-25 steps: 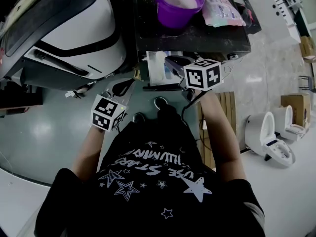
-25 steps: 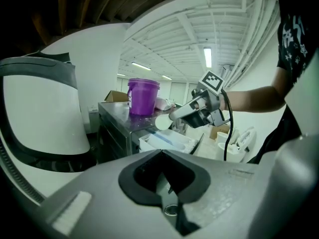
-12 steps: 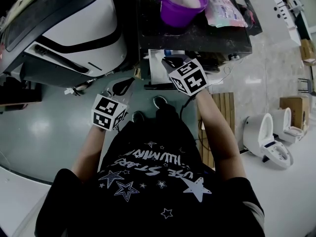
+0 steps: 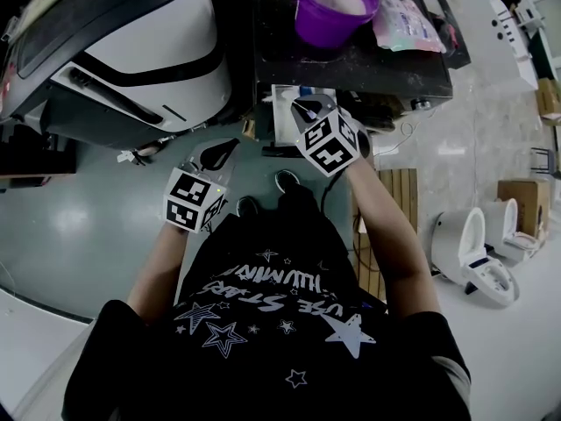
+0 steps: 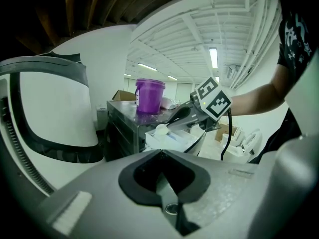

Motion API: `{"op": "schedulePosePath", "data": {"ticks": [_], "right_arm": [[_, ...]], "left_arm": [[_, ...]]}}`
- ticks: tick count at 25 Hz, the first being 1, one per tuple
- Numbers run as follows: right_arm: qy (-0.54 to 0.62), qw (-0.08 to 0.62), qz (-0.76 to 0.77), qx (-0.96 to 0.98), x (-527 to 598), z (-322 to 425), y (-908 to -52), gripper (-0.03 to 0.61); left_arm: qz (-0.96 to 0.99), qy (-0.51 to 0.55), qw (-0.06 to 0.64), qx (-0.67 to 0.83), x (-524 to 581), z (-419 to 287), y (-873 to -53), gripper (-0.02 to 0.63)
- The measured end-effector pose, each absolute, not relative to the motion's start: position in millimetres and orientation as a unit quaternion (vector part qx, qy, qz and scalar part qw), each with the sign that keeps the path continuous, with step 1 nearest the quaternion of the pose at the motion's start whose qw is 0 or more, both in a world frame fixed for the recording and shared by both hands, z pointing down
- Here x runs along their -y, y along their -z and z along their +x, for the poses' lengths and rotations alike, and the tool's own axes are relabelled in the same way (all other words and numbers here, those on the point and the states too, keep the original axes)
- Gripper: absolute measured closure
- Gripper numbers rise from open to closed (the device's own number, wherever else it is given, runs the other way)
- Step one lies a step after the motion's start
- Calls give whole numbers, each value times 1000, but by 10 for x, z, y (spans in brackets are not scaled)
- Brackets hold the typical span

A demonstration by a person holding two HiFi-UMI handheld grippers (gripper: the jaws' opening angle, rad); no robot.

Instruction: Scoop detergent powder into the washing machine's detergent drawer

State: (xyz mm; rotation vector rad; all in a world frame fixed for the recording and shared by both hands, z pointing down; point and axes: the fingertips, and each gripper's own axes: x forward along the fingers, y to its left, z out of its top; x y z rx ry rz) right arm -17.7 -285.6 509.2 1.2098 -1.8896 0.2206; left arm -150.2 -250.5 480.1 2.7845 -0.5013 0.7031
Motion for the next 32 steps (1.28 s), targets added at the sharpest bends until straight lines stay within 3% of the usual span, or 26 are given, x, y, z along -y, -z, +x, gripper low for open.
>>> {"op": "schedulePosePath", "data": {"ticks": [17,25,32], "right_arm": [[191,612,436,631,2693,-295,-5049,541],[113,553,487,666,2697,-270,-4953,541],[-2,424,554,717,2622,-196,-4710,543]], "left_arm": [[950,-234,111,173,2371,-1931,-4863,612],[946,-221,120,202,2354,-2060,-4879,612],[936,-225,128,237,2241,-2091,-4908,612]]}}
